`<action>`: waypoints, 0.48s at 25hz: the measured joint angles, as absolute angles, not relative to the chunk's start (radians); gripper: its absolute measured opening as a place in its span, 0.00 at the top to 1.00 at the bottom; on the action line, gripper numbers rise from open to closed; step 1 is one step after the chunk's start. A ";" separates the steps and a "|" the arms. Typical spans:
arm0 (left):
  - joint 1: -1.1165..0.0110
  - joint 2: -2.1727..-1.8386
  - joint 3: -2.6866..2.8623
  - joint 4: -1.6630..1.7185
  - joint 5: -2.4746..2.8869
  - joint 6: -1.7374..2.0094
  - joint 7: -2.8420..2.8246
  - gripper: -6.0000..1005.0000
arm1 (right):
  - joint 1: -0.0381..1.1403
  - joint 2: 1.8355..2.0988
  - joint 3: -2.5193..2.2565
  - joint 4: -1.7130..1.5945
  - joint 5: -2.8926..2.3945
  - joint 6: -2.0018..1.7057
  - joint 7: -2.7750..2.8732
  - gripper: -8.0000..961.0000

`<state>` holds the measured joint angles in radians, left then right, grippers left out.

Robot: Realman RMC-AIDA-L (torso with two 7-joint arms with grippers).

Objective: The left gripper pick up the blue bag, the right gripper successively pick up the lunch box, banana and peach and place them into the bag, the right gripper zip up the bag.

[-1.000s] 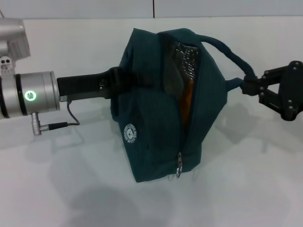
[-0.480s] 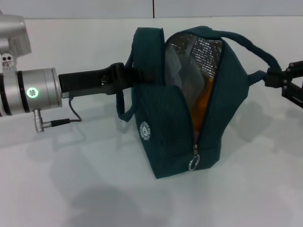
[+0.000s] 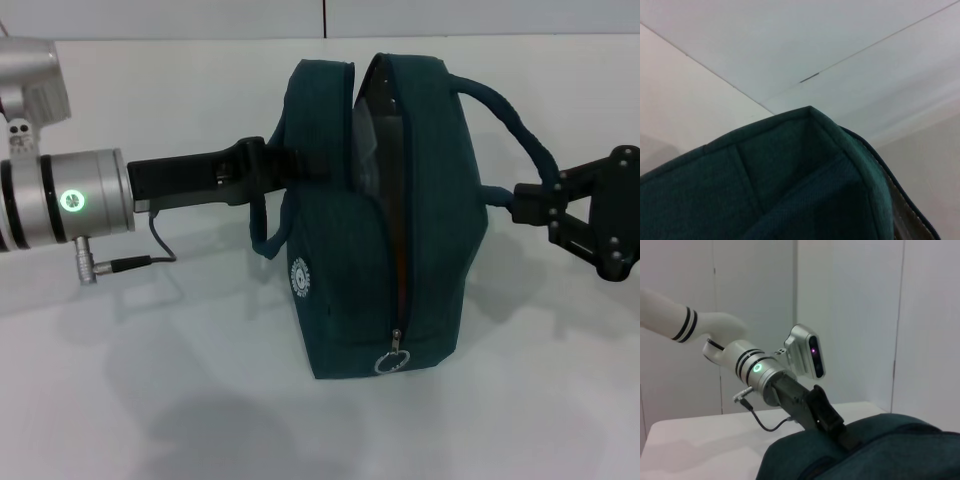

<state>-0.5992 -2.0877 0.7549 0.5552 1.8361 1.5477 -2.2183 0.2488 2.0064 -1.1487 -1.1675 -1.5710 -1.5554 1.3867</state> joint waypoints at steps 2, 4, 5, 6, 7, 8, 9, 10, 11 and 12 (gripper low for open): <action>-0.596 -2.088 0.755 0.554 1.836 1.548 -2.218 0.96 | 0.249 2.006 -1.143 -1.151 -1.564 -1.559 1.370 0.93; -0.593 -2.089 0.756 0.554 1.836 1.548 -2.218 0.96 | 0.245 2.007 -1.135 -1.145 -1.554 -1.560 1.365 0.94; -0.592 -2.089 0.757 0.552 1.836 1.548 -2.218 0.96 | 0.242 2.007 -1.128 -1.141 -1.542 -1.562 1.359 0.94; -0.592 -2.089 0.757 0.549 1.836 1.548 -2.218 0.96 | 0.240 2.007 -1.123 -1.136 -1.530 -1.565 1.352 0.91; -0.592 -2.089 0.757 0.545 1.836 1.548 -2.218 0.96 | 0.237 2.007 -1.115 -1.129 -1.515 -1.568 1.344 0.88; -0.591 -2.089 0.757 0.542 1.836 1.548 -2.218 0.96 | 0.235 2.008 -1.106 -1.120 -1.498 -1.574 1.336 0.85; -0.591 -2.089 0.758 0.539 1.836 1.548 -2.218 0.96 | 0.234 2.008 -1.097 -1.112 -1.484 -1.581 1.330 0.82; -0.590 -2.089 0.758 0.536 1.836 1.548 -2.217 0.96 | 0.234 2.008 -1.084 -1.101 -1.470 -1.592 1.324 0.80; -0.590 -2.089 0.758 0.532 1.836 1.548 -2.214 0.96 | 0.233 2.008 -1.067 -1.090 -1.458 -1.608 1.319 0.75; -0.590 -2.089 0.758 0.529 1.836 1.548 -2.211 0.96 | 0.233 2.008 -1.055 -1.082 -1.450 -1.621 1.316 0.70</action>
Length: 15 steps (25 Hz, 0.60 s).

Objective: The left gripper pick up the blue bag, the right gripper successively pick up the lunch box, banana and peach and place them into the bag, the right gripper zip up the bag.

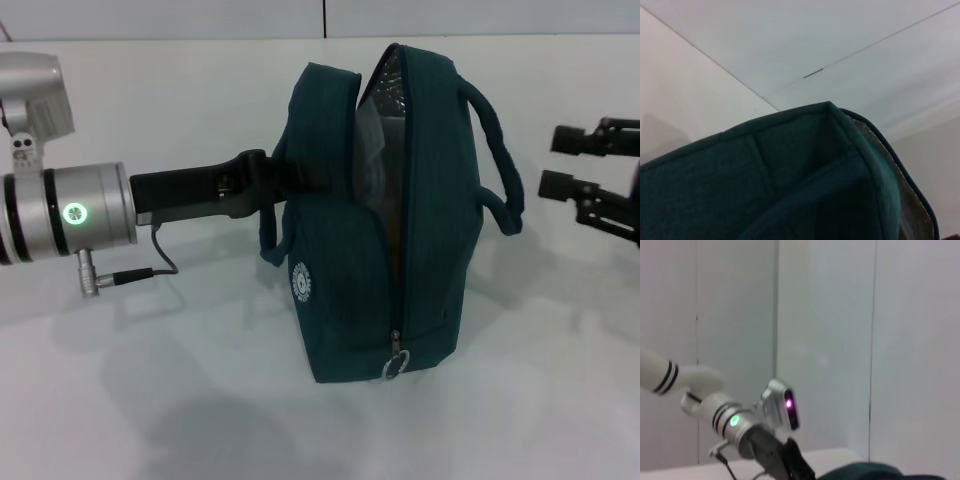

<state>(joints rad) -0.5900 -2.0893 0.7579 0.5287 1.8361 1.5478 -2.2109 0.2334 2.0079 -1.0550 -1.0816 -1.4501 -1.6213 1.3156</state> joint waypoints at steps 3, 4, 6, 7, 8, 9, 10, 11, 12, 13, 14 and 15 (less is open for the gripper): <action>-0.589 -2.089 0.756 0.517 1.829 1.548 -2.197 0.96 | 0.235 2.008 -1.025 -1.057 -1.430 -1.685 1.294 0.56; -0.587 -2.089 0.757 0.511 1.822 1.548 -2.191 0.96 | 0.235 2.008 -1.025 -1.053 -1.428 -1.711 1.282 0.54; -0.584 -2.089 0.758 0.504 1.813 1.548 -2.182 0.96 | 0.235 2.007 -1.035 -1.047 -1.430 -1.775 1.248 0.50; -0.582 -2.089 0.759 0.503 1.810 1.548 -2.179 0.96 | 0.235 2.007 -1.052 -1.043 -1.444 -1.807 1.225 0.47; -0.581 -2.089 0.759 0.503 1.810 1.548 -2.178 0.96 | 0.235 2.007 -1.067 -1.037 -1.457 -1.829 1.207 0.45; -0.580 -2.089 0.759 0.503 1.810 1.548 -2.178 0.96 | 0.235 2.007 -1.090 -1.025 -1.479 -1.847 1.186 0.43; -0.579 -2.089 0.758 0.503 1.810 1.548 -2.177 0.96 | 0.236 2.007 -1.112 -1.008 -1.497 -1.855 1.168 0.41; -0.578 -2.089 0.757 0.503 1.809 1.548 -2.176 0.96 | 0.237 2.007 -1.131 -0.989 -1.517 -1.858 1.151 0.39; -0.577 -2.089 0.756 0.503 1.809 1.548 -2.175 0.96 | 0.243 2.007 -1.161 -0.950 -1.546 -1.852 1.126 0.37; -0.577 -2.089 0.756 0.503 1.809 1.548 -2.174 0.96 | 0.246 2.007 -1.175 -0.925 -1.558 -1.847 1.115 0.34; -0.577 -2.089 0.755 0.503 1.809 1.548 -2.173 0.96 | 0.253 2.008 -1.195 -0.880 -1.580 -1.834 1.096 0.32; -0.577 -2.089 0.755 0.503 1.808 1.548 -2.173 0.96 | 0.259 2.009 -1.209 -0.844 -1.593 -1.821 1.079 0.32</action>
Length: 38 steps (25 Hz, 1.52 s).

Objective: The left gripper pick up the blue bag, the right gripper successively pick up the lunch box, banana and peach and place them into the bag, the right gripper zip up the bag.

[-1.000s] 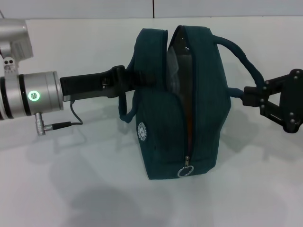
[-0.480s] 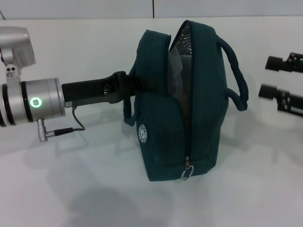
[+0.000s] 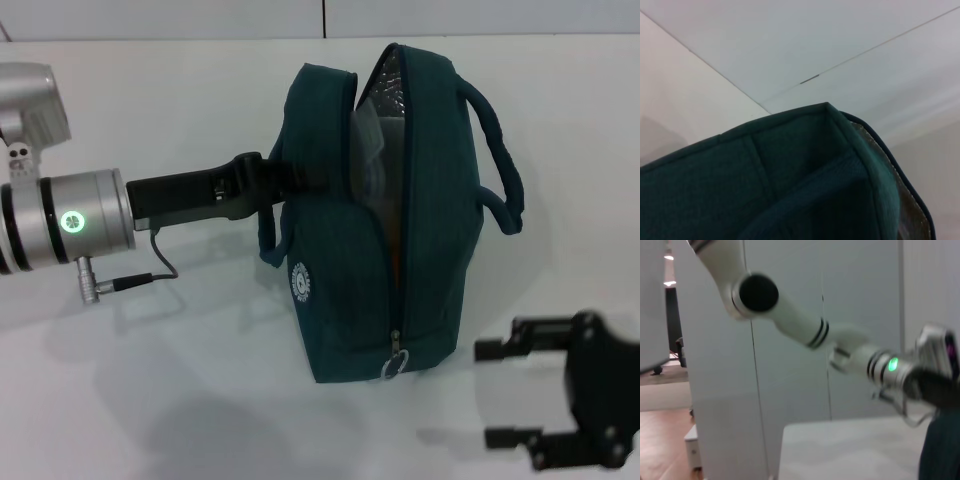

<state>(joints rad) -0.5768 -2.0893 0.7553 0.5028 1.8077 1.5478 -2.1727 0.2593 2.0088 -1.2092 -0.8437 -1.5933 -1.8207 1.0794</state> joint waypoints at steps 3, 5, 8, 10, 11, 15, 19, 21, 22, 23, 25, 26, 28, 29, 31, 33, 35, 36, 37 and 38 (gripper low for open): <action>-0.575 -2.089 0.757 0.501 1.798 1.548 -2.171 0.96 | 0.282 2.011 -1.249 -0.724 -1.629 -1.750 1.033 0.32; -0.574 -2.089 0.759 0.499 1.793 1.548 -2.170 0.96 | 0.292 2.012 -1.265 -0.665 -1.639 -1.696 1.013 0.32; -0.573 -2.090 0.759 0.498 1.792 1.548 -2.170 0.96 | 0.305 2.015 -1.272 -0.600 -1.621 -1.639 0.988 0.32; -0.573 -2.090 0.759 0.497 1.792 1.548 -2.170 0.96 | 0.315 2.017 -1.281 -0.563 -1.591 -1.617 0.969 0.32; -0.575 -2.090 0.759 0.491 1.791 1.548 -2.169 0.96 | 0.318 2.018 -1.288 -0.550 -1.577 -1.610 0.964 0.32; -0.577 -2.091 0.760 0.486 1.790 1.548 -2.166 0.96 | 0.331 2.019 -1.339 -0.522 -1.501 -1.576 0.952 0.33; -0.575 -2.091 0.761 0.486 1.790 1.548 -2.164 0.96 | 0.337 2.019 -1.419 -0.520 -1.436 -1.528 0.951 0.33; -0.575 -2.091 0.761 0.486 1.790 1.548 -2.162 0.96 | 0.339 2.019 -1.457 -0.519 -1.412 -1.499 0.951 0.33; -0.576 -2.091 0.761 0.486 1.790 1.548 -2.161 0.96 | 0.339 2.019 -1.470 -0.519 -1.402 -1.487 0.951 0.33; -0.577 -2.091 0.761 0.486 1.790 1.548 -2.161 0.96 | 0.340 2.020 -1.485 -0.519 -1.393 -1.476 0.951 0.33; -0.579 -2.091 0.761 0.486 1.790 1.548 -2.160 0.96 | 0.345 2.020 -1.522 -0.519 -1.367 -1.451 0.951 0.33; -0.579 -2.091 0.761 0.486 1.790 1.548 -2.160 0.96 | 0.346 2.020 -1.534 -0.519 -1.359 -1.445 0.951 0.33; -0.579 -2.091 0.761 0.486 1.790 1.548 -2.160 0.96 | 0.348 2.020 -1.565 -0.518 -1.330 -1.427 0.951 0.34; -0.578 -2.091 0.761 0.486 1.790 1.548 -2.160 0.96 | 0.348 2.020 -1.570 -0.518 -1.323 -1.424 0.951 0.34; -0.577 -2.091 0.761 0.486 1.790 1.548 -2.160 0.96 | 0.348 2.020 -1.572 -0.518 -1.316 -1.419 0.951 0.34; -0.576 -2.091 0.761 0.486 1.790 1.549 -2.159 0.96 | 0.348 2.020 -1.572 -0.518 -1.310 -1.410 0.951 0.34; -0.576 -2.091 0.761 0.486 1.790 1.549 -2.158 0.96 | 0.348 2.020 -1.572 -0.519 -1.306 -1.403 0.951 0.34; -0.576 -2.091 0.761 0.486 1.790 1.550 -2.158 0.96 | 0.348 2.020 -1.572 -0.519 -1.306 -1.400 0.950 0.34; -0.576 -2.091 0.761 0.486 1.790 1.550 -2.158 0.96 | 0.348 2.020 -1.572 -0.521 -1.305 -1.398 0.950 0.34; -0.576 -2.091 0.761 0.486 1.790 1.551 -2.158 0.96 | 0.348 2.020 -1.572 -0.521 -1.305 -1.397 0.951 0.34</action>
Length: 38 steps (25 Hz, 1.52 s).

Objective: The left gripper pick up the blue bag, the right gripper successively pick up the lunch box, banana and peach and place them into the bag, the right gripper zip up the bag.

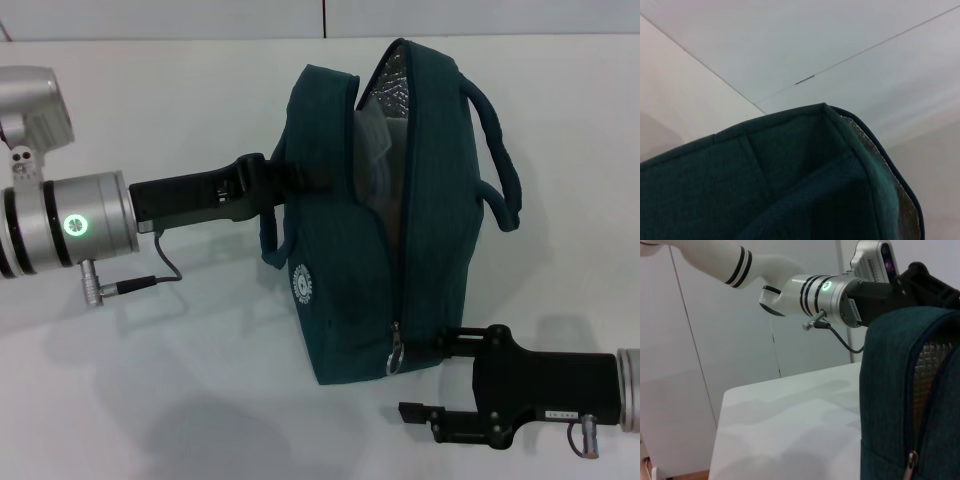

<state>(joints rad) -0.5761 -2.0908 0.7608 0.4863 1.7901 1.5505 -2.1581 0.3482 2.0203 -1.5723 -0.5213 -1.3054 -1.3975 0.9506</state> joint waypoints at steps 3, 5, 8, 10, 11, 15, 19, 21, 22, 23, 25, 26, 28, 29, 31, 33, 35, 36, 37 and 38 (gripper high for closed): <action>-0.572 -2.091 0.761 0.486 1.790 1.551 -2.158 0.96 | 0.347 2.020 -1.568 -0.522 -1.305 -1.397 0.953 0.34; -0.568 -2.091 0.761 0.486 1.790 1.552 -2.158 0.95 | 0.344 2.019 -1.565 -0.523 -1.302 -1.397 0.953 0.34; -0.568 -2.091 0.761 0.486 1.790 1.552 -2.158 0.95 | 0.344 2.019 -1.565 -0.522 -1.293 -1.394 0.951 0.34; -0.572 -2.091 0.761 0.486 1.790 1.553 -2.158 0.95 | 0.348 2.020 -1.569 -0.520 -1.291 -1.388 0.950 0.34; -0.573 -2.091 0.761 0.486 1.790 1.553 -2.158 0.95 | 0.351 2.020 -1.575 -0.521 -1.290 -1.384 0.950 0.34; -0.578 -2.091 0.761 0.486 1.790 1.552 -2.158 0.95 | 0.366 2.023 -1.623 -0.528 -1.270 -1.374 0.949 0.34; -0.578 -2.091 0.761 0.486 1.790 1.552 -2.158 0.95 | 0.375 2.023 -1.686 -0.529 -1.229 -1.361 0.949 0.34; -0.578 -2.091 0.761 0.486 1.790 1.552 -2.158 0.95 | 0.374 2.023 -1.686 -0.529 -1.225 -1.358 0.949 0.34; -0.578 -2.091 0.761 0.486 1.790 1.552 -2.158 0.95 | 0.372 2.022 -1.683 -0.529 -1.224 -1.358 0.948 0.34; -0.576 -2.091 0.761 0.486 1.790 1.552 -2.158 0.95 | 0.370 2.021 -1.682 -0.527 -1.221 -1.358 0.948 0.34; -0.572 -2.090 0.761 0.486 1.790 1.553 -2.158 0.95 | 0.367 2.019 -1.681 -0.524 -1.215 -1.358 0.948 0.34; -0.571 -2.090 0.761 0.486 1.789 1.553 -2.158 0.95 | 0.364 2.017 -1.680 -0.522 -1.214 -1.358 0.948 0.34; -0.567 -2.089 0.761 0.486 1.789 1.553 -2.158 0.96 | 0.357 2.015 -1.677 -0.520 -1.213 -1.359 0.948 0.34; -0.566 -2.089 0.761 0.486 1.789 1.554 -2.158 0.96 | 0.350 2.014 -1.672 -0.520 -1.213 -1.361 0.948 0.34; -0.564 -2.089 0.761 0.486 1.788 1.554 -2.158 0.96 | 0.336 2.013 -1.658 -0.519 -1.215 -1.365 0.947 0.34; -0.563 -2.088 0.761 0.486 1.788 1.555 -2.158 0.96 | 0.327 2.012 -1.648 -0.519 -1.215 -1.371 0.943 0.34; -0.563 -2.088 0.761 0.486 1.788 1.555 -2.158 0.96 | 0.319 2.011 -1.637 -0.519 -1.213 -1.378 0.930 0.34; -0.563 -2.088 0.761 0.486 1.788 1.555 -2.158 0.96 | 0.316 2.011 -1.631 -0.518 -1.213 -1.382 0.923 0.34; -0.563 -2.088 0.761 0.486 1.788 1.555 -2.158 0.96 | 0.314 2.011 -1.628 -0.518 -1.212 -1.384 0.918 0.34; -0.563 -2.088 0.761 0.486 1.788 1.555 -2.158 0.96 | 0.312 2.011 -1.626 -0.517 -1.211 -1.385 0.911 0.34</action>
<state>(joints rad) -0.5630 -2.0877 0.7608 0.4863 1.7885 1.5553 -2.1583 0.3120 2.0106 -1.6258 -0.5173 -1.2107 -1.3851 0.9112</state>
